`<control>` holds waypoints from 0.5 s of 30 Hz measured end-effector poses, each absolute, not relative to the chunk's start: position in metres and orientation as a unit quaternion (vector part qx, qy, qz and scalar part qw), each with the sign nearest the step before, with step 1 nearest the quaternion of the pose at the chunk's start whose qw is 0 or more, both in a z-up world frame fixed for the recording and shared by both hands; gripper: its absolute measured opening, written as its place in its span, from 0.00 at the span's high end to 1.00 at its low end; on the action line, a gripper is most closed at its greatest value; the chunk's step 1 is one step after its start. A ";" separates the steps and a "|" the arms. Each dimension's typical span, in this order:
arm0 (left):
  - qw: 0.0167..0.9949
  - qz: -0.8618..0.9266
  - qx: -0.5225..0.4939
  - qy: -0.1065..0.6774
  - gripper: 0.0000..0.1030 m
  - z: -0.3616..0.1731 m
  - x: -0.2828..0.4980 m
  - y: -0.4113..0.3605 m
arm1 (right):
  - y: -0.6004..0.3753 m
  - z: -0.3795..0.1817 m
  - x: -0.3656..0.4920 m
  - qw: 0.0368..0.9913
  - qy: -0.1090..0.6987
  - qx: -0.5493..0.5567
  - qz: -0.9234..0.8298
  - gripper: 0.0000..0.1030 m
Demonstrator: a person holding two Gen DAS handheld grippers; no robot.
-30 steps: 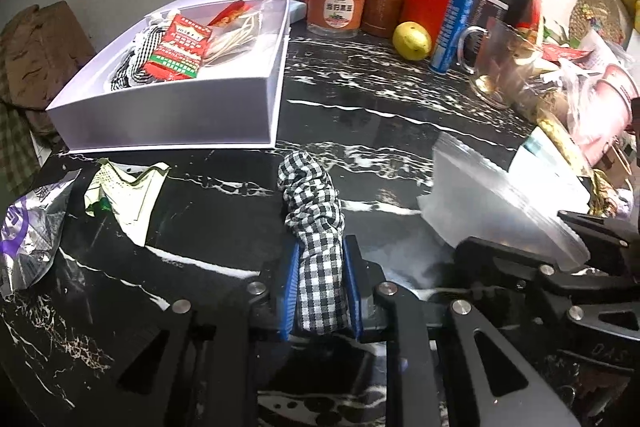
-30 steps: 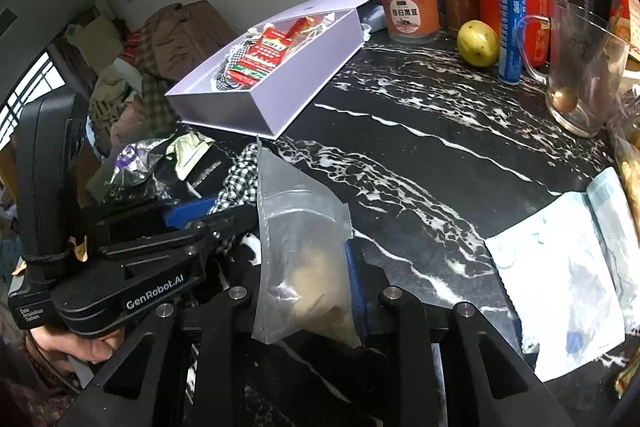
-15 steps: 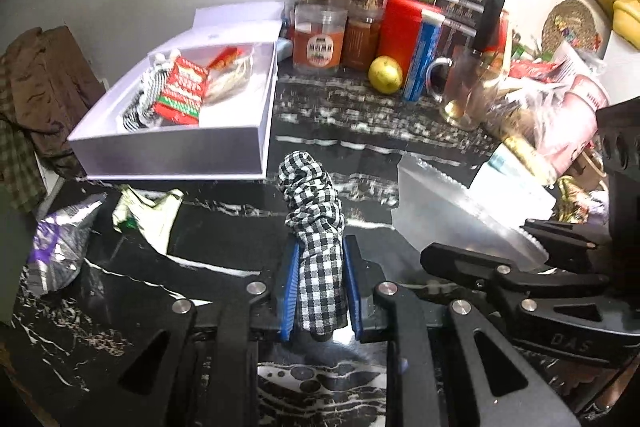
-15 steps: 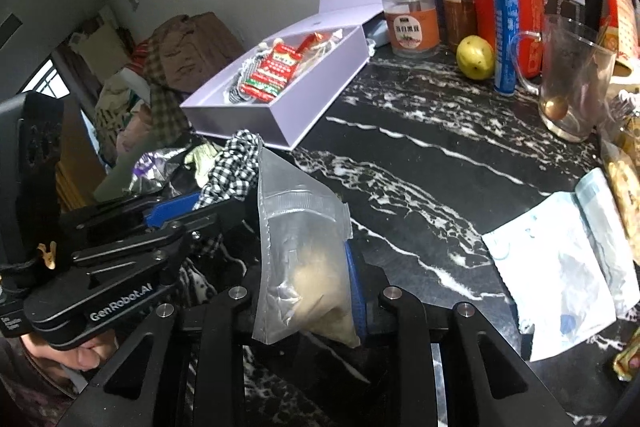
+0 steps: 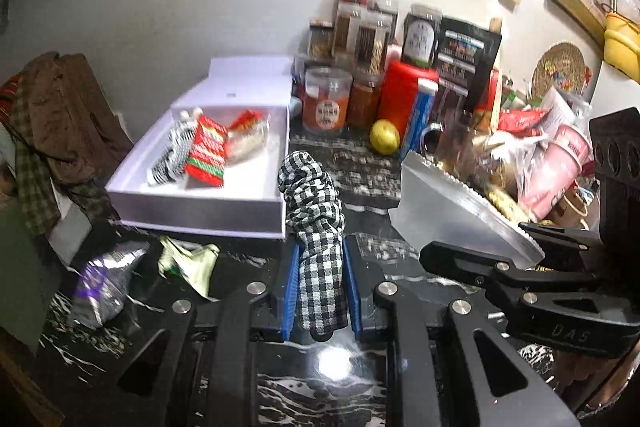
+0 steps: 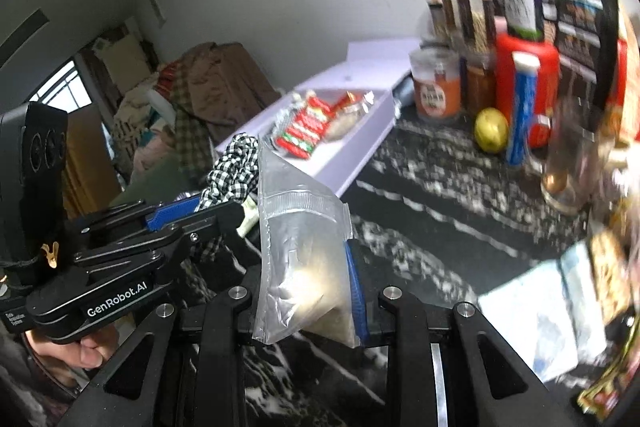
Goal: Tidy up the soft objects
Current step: 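Lift the gingham scrunchie and clear bag and carry them over the white box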
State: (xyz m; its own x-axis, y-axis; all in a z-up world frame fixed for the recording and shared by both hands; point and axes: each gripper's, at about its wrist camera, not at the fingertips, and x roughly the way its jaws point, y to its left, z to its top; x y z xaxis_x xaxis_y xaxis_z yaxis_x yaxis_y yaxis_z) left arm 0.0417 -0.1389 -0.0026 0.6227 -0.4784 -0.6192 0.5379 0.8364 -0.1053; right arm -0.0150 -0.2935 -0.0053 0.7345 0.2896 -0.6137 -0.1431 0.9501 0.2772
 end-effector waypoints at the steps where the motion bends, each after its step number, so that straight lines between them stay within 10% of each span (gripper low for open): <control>1: 0.903 -0.281 0.044 0.322 0.80 0.003 0.042 -0.137 | -0.292 0.001 -0.013 0.927 0.339 0.102 0.120 0.72; 15: 0.934 -0.263 0.025 0.241 0.80 0.067 0.070 -0.115 | -0.285 0.070 0.033 0.945 0.274 0.073 0.162 0.72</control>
State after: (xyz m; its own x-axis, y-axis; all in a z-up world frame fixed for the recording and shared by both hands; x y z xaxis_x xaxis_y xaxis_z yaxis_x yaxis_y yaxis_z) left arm 0.0698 -0.1150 0.0668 0.7450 -0.4797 -0.4636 0.5035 0.8602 -0.0809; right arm 0.0328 -0.2846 0.0704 0.7974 0.3458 -0.4946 -0.2664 0.9371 0.2258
